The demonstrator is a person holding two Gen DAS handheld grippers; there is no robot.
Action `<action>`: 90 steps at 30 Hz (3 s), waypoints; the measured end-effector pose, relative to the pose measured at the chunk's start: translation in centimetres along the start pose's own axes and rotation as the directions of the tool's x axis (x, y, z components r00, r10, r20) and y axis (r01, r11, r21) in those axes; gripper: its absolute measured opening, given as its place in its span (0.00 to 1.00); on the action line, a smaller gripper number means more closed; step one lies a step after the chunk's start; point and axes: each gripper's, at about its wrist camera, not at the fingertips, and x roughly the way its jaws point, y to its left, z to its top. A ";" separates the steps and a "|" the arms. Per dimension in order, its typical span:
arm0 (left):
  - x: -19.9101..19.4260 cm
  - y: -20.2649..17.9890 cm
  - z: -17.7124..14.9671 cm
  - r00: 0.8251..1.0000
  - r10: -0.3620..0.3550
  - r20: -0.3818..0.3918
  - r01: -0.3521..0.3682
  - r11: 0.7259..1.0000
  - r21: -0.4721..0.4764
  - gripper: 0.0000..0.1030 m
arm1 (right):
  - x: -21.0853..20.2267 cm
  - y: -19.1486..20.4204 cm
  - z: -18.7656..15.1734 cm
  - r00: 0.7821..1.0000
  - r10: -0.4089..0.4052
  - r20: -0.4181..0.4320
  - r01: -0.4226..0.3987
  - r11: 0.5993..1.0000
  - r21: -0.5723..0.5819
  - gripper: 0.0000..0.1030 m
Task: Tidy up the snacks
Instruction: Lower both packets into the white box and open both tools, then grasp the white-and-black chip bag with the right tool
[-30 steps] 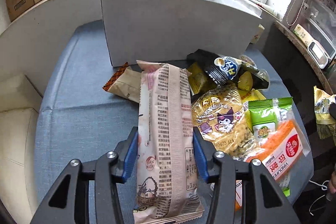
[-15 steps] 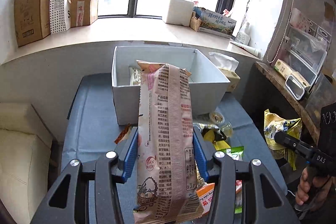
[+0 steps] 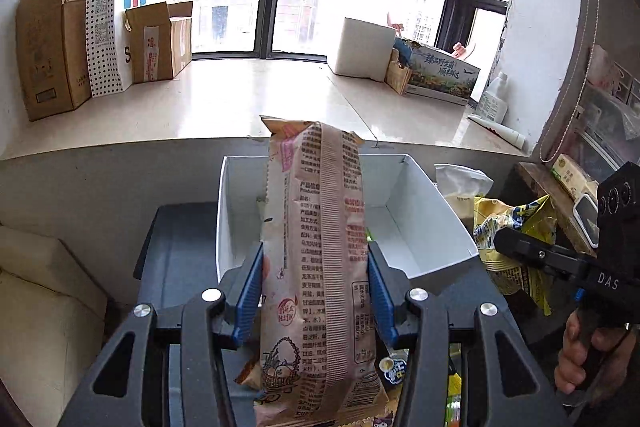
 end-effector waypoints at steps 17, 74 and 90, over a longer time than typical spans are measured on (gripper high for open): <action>8.4 0.8 3.7 0.991 0.130 -0.001 -0.130 0.991 0.043 1.00 | 6.4 -4.1 6.1 0.999 -0.052 0.009 0.050 0.988 0.146 1.00; -10.1 -2.8 -19.5 0.995 -0.078 -0.063 0.078 0.997 0.005 1.00 | 5.9 1.8 -11.3 0.912 -0.299 -0.280 0.177 0.904 -0.388 1.00; -8.5 -1.4 -20.6 0.991 -0.080 -0.108 0.074 0.995 -0.060 1.00 | 11.1 0.5 -10.2 0.844 -0.371 -0.387 0.146 0.854 -0.500 0.77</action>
